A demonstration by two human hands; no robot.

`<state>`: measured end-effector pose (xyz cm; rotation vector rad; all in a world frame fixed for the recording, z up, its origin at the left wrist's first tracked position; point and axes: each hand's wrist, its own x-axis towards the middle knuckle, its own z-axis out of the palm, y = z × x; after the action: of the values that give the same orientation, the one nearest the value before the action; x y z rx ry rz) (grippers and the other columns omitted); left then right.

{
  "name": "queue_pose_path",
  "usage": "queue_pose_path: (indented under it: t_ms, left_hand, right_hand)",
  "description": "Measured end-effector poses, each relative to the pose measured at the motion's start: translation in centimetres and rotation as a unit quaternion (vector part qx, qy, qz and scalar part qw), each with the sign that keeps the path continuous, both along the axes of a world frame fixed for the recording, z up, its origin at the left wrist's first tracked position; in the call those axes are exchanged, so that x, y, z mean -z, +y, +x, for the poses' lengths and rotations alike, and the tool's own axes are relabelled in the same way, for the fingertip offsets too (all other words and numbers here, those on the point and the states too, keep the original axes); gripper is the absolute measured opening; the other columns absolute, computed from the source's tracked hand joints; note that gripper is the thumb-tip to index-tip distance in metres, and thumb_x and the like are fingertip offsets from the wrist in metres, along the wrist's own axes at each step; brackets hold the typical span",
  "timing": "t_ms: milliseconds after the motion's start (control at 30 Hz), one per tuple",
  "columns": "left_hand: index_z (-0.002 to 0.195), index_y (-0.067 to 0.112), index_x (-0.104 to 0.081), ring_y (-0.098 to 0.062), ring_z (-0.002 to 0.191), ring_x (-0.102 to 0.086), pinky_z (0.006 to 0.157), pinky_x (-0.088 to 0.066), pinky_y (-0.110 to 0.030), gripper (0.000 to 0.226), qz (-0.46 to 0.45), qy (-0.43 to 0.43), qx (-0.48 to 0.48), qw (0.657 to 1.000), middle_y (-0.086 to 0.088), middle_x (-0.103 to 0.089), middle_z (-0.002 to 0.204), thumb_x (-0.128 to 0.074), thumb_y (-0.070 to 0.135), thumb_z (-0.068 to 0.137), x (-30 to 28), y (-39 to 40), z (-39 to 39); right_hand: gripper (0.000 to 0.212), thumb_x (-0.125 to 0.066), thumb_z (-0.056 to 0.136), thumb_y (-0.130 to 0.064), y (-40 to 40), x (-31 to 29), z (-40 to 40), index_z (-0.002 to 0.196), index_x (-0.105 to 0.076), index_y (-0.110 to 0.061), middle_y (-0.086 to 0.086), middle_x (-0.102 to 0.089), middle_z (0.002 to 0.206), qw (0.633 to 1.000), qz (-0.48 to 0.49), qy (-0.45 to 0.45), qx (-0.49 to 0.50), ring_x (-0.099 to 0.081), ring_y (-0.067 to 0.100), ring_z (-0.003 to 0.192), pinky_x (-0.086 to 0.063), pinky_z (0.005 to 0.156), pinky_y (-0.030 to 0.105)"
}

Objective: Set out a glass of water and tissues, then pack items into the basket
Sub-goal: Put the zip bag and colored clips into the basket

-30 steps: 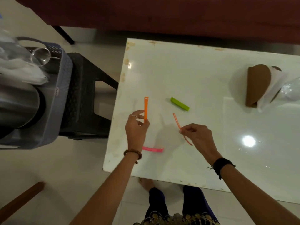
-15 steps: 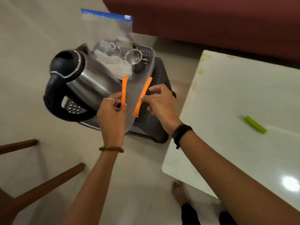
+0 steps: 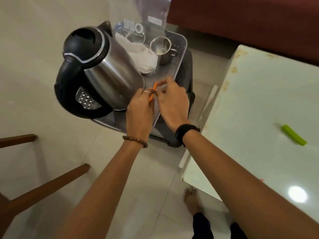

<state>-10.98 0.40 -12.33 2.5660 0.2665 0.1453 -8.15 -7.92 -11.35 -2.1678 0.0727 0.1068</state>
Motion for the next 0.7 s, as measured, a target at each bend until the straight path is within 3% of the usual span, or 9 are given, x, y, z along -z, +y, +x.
queue_pose_path:
  t_ms: [100, 200, 267, 333, 433, 533, 700]
  left_hand:
    - [0.098, 0.003, -0.064, -0.028, 0.095, -0.063, 0.076, -0.048, -0.027, 0.013, -0.038, -0.043, 0.038, 0.998, -0.014, -0.065, 0.107, -0.057, 0.011, 0.090, -0.3, -3.9, -1.9]
    - [0.091, 0.002, -0.066, -0.023, 0.080, -0.063, 0.074, -0.046, -0.022, 0.008, -0.097, -0.037, 0.089, 0.991, -0.013, -0.066, 0.088, -0.062, 0.004, 0.085, 0.4, -9.2, -4.2]
    - [0.092, 0.001, -0.067, -0.024, 0.083, -0.065, 0.078, -0.050, -0.028, 0.009, -0.139, 0.006, 0.146, 0.979, -0.013, -0.067, 0.090, -0.062, 0.004, 0.085, 1.4, -12.7, -5.7]
    - [0.096, 0.005, -0.067, -0.022, 0.094, -0.064, 0.085, -0.052, -0.031, 0.013, -0.166, 0.072, 0.226, 0.957, -0.010, -0.067, 0.099, -0.063, 0.011, 0.085, 2.6, -15.9, -7.1]
    - [0.114, 0.018, -0.061, -0.013, 0.108, -0.055, 0.089, -0.051, -0.030, 0.039, -0.079, 0.155, 0.369, 0.913, 0.001, -0.059, 0.119, -0.065, 0.038, 0.080, 5.0, -19.4, -9.2]
    - [0.131, 0.022, -0.047, -0.017, 0.118, -0.045, 0.096, -0.043, -0.033, 0.057, 0.024, 0.231, 0.465, 0.854, -0.001, -0.045, 0.132, -0.066, 0.037, 0.079, 7.4, -21.6, -11.0]
    - [0.127, 0.017, -0.052, -0.020, 0.105, -0.053, 0.088, -0.041, -0.031, 0.034, 0.098, 0.171, 0.465, 0.863, -0.003, -0.054, 0.116, -0.046, 0.011, 0.094, 9.7, -22.7, -11.9]
  right_hand:
    - [0.008, -0.055, 0.090, -0.019, -4.2, 0.2, -1.6, 0.095, -0.059, -0.015, 0.000, -0.071, 0.088, 0.998, 0.041, -0.018, 0.034, -0.066, 0.018, 0.081, -0.054, 0.071, 0.039]
    - [0.003, -0.058, 0.089, -0.019, -10.4, 1.2, -3.7, 0.092, -0.060, -0.019, -0.009, -0.066, 0.084, 0.998, 0.030, -0.004, 0.062, -0.061, 0.007, 0.075, -0.046, 0.065, 0.011]
    - [0.003, -0.059, 0.088, -0.021, -15.4, 2.3, -4.9, 0.091, -0.060, -0.021, -0.011, -0.066, 0.084, 0.996, -0.024, 0.020, 0.081, -0.057, 0.006, 0.069, -0.039, 0.058, 0.012]
    - [0.005, -0.059, 0.088, -0.022, -21.0, 3.4, -5.9, 0.092, -0.061, -0.023, -0.009, -0.069, 0.088, 0.989, -0.088, 0.056, 0.105, -0.055, 0.009, 0.065, -0.037, 0.059, 0.023]
    - [0.010, -0.058, 0.088, -0.019, -28.1, 4.9, -6.7, 0.097, -0.062, -0.020, -0.002, -0.070, 0.098, 0.975, -0.159, 0.099, 0.121, -0.055, 0.016, 0.071, -0.041, 0.067, 0.030]
    - [0.025, -0.057, 0.089, -0.018, -32.7, 6.6, -6.9, 0.114, -0.057, -0.014, 0.008, -0.058, 0.115, 0.957, -0.234, 0.139, 0.098, -0.058, 0.028, 0.094, -0.038, 0.071, 0.030]
    - [0.036, -0.059, 0.089, -0.018, -35.0, 8.5, -6.9, 0.123, -0.053, -0.011, 0.012, -0.051, 0.121, 0.943, -0.261, 0.192, 0.081, -0.057, 0.033, 0.100, -0.040, 0.077, 0.034]
